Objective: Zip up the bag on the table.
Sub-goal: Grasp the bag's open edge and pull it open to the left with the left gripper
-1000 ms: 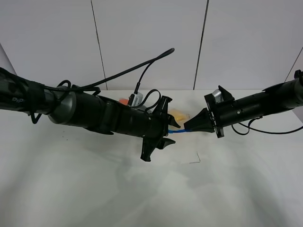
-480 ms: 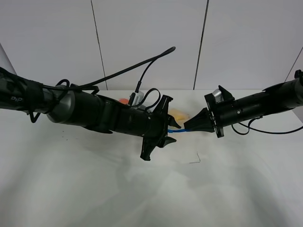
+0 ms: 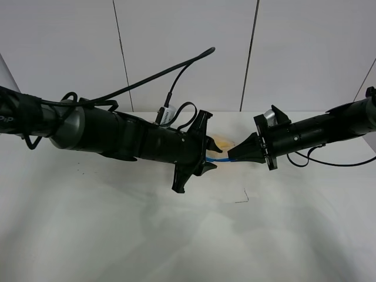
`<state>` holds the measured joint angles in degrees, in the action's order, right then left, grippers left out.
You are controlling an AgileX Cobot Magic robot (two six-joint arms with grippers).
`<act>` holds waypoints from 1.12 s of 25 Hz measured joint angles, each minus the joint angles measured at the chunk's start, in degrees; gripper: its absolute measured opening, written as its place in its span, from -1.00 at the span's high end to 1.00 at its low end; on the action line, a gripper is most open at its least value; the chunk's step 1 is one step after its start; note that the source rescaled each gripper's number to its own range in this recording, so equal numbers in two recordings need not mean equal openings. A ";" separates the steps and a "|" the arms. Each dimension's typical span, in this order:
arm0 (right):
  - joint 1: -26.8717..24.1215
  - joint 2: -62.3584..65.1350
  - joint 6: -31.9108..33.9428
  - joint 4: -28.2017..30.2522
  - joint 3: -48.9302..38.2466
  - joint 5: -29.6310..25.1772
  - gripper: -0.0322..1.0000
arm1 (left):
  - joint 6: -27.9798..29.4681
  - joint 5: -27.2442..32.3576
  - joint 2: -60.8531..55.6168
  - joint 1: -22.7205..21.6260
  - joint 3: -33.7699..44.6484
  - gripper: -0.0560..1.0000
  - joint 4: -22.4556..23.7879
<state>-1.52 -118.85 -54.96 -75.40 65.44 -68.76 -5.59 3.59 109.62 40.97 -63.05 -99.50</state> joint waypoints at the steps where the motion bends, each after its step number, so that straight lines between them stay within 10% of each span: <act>1: 0.00 0.00 0.00 0.00 0.00 0.00 0.94 | 0.00 0.06 0.00 0.00 0.00 0.06 0.00; 8: 0.00 0.00 0.00 -0.47 0.00 0.00 0.94 | 0.00 0.06 0.00 0.00 0.00 0.86 0.00; 28: 0.00 0.00 0.00 -2.48 0.18 0.05 0.94 | -4.62 4.05 -1.25 -5.59 0.00 0.88 0.06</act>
<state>-1.52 -118.85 -54.96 -77.87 65.62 -68.71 -10.21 7.64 108.36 35.38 -63.05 -99.44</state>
